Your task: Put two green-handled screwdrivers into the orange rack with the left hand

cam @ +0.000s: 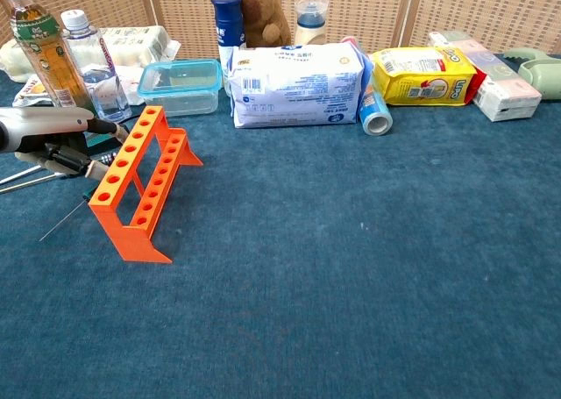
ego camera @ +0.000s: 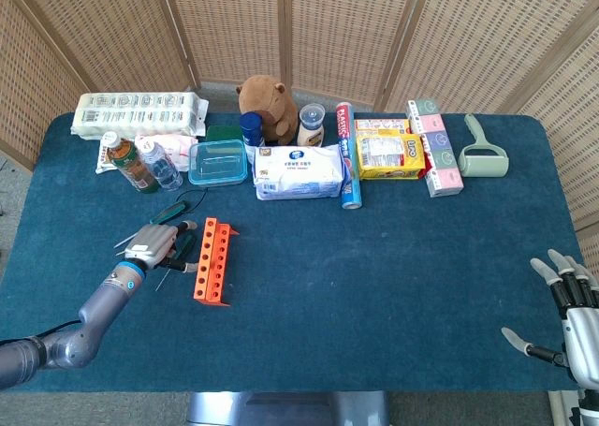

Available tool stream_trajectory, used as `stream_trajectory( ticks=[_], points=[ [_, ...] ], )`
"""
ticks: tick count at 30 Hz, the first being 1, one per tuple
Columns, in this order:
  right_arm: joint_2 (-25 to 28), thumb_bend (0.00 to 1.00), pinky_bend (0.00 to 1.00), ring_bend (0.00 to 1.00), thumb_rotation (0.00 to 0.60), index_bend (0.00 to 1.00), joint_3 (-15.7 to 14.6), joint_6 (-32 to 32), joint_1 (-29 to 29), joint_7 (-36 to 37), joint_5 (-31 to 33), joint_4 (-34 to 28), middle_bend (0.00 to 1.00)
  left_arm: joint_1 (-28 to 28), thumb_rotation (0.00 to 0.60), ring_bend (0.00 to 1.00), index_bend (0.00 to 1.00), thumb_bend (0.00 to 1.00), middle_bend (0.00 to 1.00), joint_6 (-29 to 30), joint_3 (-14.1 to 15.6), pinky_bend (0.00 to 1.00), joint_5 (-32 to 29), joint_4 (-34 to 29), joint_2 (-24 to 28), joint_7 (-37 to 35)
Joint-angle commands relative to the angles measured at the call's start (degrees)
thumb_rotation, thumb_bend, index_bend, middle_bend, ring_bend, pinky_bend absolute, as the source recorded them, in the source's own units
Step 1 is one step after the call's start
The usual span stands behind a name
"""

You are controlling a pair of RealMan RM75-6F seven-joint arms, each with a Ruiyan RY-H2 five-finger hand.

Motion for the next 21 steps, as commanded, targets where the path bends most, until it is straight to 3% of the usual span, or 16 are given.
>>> stream_trajectory(
  ticks=[1,21],
  points=[
    [-0.1,0.00,0.00,0.00,0.500,0.14,0.0,0.0,0.0,0.0,0.1,0.0,0.05,0.4,0.155,0.90,0.16,0.11,0.94,0.6,0.5,0.95,1.8,-0.3,0.7,-0.9],
    [-0.1,0.00,0.00,0.00,0.502,0.14,-0.2,-0.4,0.1,-0.4,0.1,-0.5,0.05,-0.6,0.155,0.90,0.16,0.11,0.94,-0.6,3.0,0.95,0.6,-0.4,1.5,-1.5]
  ],
)
